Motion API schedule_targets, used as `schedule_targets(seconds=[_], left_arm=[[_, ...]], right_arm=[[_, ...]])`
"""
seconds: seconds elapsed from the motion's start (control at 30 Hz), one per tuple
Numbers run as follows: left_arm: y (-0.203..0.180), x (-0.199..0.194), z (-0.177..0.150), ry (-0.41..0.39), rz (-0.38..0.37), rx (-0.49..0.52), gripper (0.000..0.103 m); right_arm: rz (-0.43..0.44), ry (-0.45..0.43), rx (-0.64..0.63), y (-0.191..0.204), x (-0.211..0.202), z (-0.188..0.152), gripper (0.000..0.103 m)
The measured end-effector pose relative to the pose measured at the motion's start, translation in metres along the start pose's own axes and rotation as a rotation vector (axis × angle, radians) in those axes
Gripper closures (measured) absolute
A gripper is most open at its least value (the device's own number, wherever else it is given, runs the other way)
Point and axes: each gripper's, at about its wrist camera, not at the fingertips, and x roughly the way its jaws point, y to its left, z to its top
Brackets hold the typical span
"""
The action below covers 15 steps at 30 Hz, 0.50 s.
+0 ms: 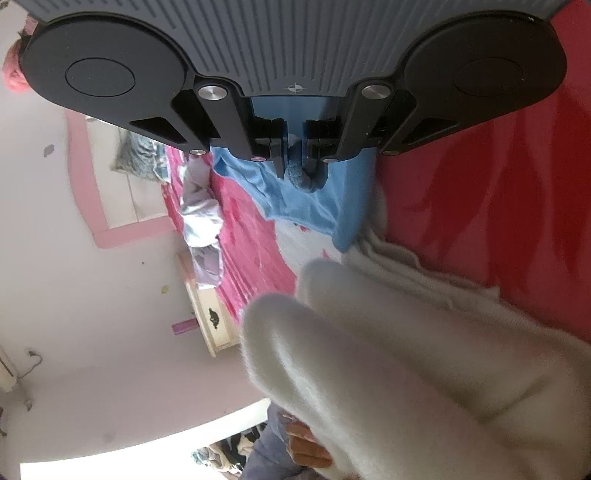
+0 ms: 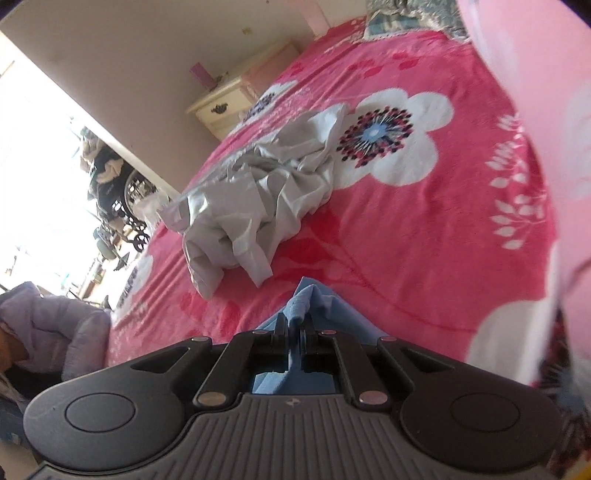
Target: Fold clothes
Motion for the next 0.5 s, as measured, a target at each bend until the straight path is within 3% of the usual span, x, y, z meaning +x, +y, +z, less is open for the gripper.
schedule_targets(seconds=[0.3,0.5], left_arm=[[0.01,-0.002,0.016,-0.049,-0.01,-0.02,0.099],[0.016,0.004,0.021,-0.057,0.023,0.034,0.099]], right_arm=[[0.028,0.035,-0.029,0.018,0.034,0.003,0.097],[0.09,0.064,0.007,0.012,0.058,0.007,0.096]])
